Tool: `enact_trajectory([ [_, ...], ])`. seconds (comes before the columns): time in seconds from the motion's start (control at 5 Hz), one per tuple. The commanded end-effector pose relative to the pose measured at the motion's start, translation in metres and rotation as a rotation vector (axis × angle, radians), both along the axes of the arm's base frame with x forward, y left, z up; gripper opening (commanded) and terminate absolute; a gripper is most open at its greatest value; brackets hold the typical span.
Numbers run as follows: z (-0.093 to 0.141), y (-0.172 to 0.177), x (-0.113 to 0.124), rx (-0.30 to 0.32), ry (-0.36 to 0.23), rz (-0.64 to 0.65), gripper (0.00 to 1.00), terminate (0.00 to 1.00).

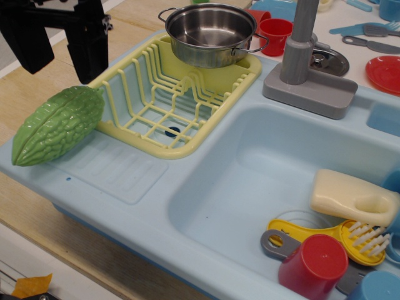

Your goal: Put green squash into pot or pan

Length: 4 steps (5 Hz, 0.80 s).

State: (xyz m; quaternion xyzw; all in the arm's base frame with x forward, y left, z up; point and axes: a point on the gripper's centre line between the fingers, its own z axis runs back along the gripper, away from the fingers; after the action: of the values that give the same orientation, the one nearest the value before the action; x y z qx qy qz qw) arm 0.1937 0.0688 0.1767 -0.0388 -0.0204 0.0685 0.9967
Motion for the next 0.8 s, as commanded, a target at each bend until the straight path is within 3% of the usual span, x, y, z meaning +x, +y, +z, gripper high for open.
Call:
enact_trajectory([
  [0.0, -0.007, 0.004, -0.001, 0.014, -0.018, 0.043, 1.0, 0.0],
  [0.6, -0.046, 0.008, -0.019, -0.059, -0.031, 0.116, 1.0, 0.0],
])
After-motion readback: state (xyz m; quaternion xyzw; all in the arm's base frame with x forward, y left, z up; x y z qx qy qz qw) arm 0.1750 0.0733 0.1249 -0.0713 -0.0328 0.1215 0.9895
